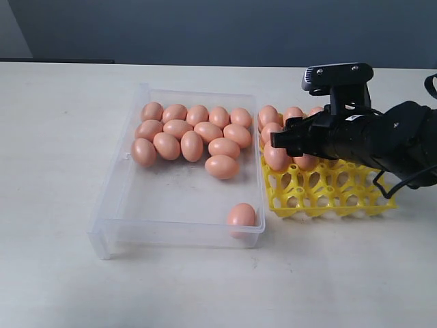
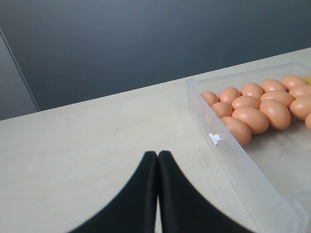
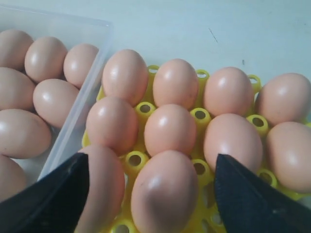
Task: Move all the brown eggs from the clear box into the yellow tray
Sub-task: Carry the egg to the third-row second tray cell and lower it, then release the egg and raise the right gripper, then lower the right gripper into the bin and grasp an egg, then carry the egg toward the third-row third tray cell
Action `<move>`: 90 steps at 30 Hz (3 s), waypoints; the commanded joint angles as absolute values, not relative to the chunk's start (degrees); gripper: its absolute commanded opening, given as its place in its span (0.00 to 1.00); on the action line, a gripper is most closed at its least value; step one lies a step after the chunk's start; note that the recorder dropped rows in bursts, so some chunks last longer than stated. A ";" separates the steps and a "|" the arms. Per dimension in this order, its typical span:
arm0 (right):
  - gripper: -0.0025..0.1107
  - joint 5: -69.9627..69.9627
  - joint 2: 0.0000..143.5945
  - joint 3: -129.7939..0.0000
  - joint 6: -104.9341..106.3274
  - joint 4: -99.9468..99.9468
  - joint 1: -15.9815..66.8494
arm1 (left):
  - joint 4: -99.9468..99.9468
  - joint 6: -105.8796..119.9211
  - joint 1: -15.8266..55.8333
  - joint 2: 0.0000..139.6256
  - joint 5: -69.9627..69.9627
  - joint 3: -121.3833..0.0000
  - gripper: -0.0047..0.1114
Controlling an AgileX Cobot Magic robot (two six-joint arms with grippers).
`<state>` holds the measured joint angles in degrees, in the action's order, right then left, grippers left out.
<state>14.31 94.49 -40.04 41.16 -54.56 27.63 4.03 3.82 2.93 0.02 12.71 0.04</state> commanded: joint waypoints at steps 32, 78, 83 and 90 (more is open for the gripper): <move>0.55 -34.18 118.38 -75.94 45.46 -39.04 27.46 | 4.03 3.65 2.96 0.00 11.88 0.00 0.04; 0.02 10.91 89.59 -38.03 44.50 -54.04 19.41 | 4.03 3.65 2.96 0.00 11.88 0.00 0.04; 0.04 11.22 91.62 -37.93 43.55 -54.56 19.41 | 4.03 3.65 2.96 0.00 11.88 0.00 0.04; 0.35 10.45 93.69 -37.93 43.55 -54.56 19.41 | 4.03 3.65 2.96 0.00 11.88 0.00 0.04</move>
